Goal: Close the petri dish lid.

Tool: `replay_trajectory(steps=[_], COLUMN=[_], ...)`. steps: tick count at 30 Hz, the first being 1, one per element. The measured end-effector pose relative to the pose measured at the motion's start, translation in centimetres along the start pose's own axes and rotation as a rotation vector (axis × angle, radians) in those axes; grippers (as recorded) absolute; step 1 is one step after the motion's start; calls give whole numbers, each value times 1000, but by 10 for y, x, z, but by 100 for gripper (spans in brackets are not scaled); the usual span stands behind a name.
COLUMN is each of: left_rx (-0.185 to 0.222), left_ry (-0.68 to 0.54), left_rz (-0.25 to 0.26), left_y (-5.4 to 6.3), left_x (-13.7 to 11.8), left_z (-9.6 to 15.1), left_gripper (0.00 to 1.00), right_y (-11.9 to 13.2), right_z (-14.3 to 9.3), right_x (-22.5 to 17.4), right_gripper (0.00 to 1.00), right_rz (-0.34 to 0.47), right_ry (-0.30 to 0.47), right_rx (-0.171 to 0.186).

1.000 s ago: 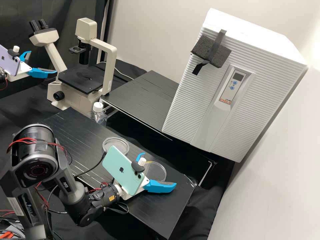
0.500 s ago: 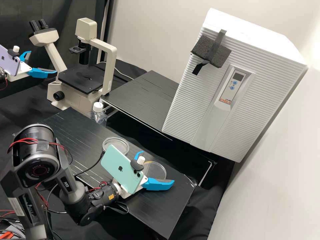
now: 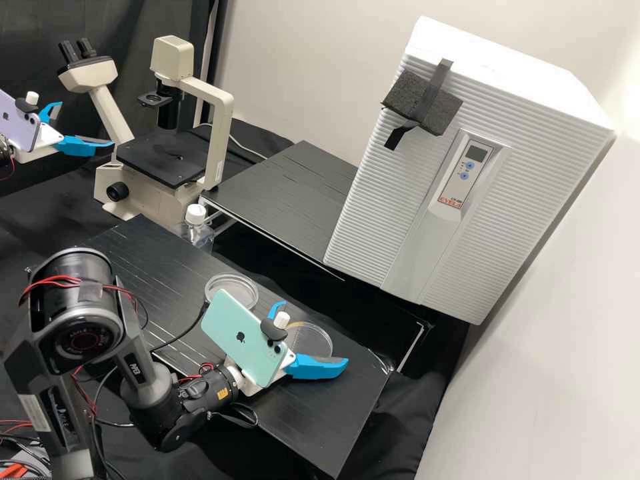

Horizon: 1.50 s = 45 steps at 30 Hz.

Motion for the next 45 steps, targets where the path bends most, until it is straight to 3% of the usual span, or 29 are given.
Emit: replay_trajectory(steps=[24, 28, 36, 45], left_rx=[0, 0, 0, 0], left_ry=[0, 0, 0, 0], left_rz=[0, 0, 0, 0], left_y=[0, 0, 0, 0], left_x=[0, 0, 0, 0], left_z=[0, 0, 0, 0], left_gripper=[100, 100, 100, 100], right_y=[-2, -2, 5, 5], right_z=[-4, -4, -12, -36], right_x=[5, 5, -1, -11], right_gripper=[0, 0, 0, 0], right_rz=[-23, -34, -37, -49], right_ry=[26, 32, 62, 184], right_rx=[-8, 27, 158, 157])
